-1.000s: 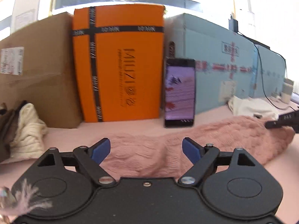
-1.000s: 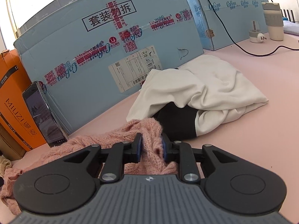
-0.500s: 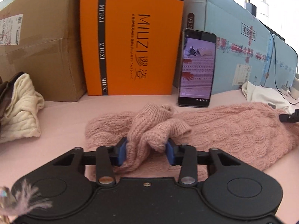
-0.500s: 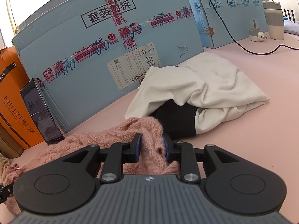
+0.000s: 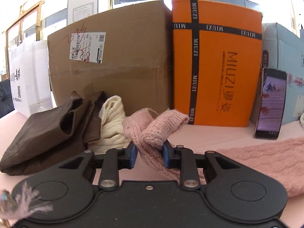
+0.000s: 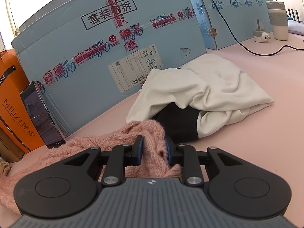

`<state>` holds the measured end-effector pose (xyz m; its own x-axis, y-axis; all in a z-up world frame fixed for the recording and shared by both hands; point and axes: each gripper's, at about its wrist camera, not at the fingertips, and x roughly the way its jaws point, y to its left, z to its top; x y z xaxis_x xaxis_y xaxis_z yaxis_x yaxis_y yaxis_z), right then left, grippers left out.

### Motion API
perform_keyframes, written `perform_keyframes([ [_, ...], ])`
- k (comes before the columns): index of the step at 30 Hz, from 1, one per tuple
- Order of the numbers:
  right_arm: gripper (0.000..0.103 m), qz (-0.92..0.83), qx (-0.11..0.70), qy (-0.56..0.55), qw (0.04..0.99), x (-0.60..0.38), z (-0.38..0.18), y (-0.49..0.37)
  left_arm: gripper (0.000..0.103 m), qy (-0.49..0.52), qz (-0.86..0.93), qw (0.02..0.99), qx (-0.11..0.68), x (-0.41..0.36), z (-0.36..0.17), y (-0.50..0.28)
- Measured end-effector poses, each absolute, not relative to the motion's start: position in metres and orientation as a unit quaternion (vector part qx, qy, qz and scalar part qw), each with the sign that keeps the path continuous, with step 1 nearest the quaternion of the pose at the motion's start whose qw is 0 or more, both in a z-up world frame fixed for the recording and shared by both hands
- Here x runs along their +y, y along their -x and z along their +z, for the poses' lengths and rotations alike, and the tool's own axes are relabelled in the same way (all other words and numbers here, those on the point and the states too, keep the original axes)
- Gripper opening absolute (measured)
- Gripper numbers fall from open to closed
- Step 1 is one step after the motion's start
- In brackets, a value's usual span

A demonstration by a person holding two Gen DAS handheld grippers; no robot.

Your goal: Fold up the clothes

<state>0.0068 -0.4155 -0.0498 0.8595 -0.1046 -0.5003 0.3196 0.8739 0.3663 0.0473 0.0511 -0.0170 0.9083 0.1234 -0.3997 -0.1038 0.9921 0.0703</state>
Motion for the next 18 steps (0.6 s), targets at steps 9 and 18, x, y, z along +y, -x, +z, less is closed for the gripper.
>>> perform_keyframes([
  [9,0.021,-0.115,0.241,-0.222,0.938,-0.416,-0.051,-0.008,0.070,-0.080,0.128,0.974,0.167,0.055,-0.016,-0.039],
  [18,0.027,-0.118,0.218,-0.223,0.943,-0.415,-0.048,-0.003,0.097,-0.007,-0.056,0.980,0.190,0.031,-0.013,-0.032],
])
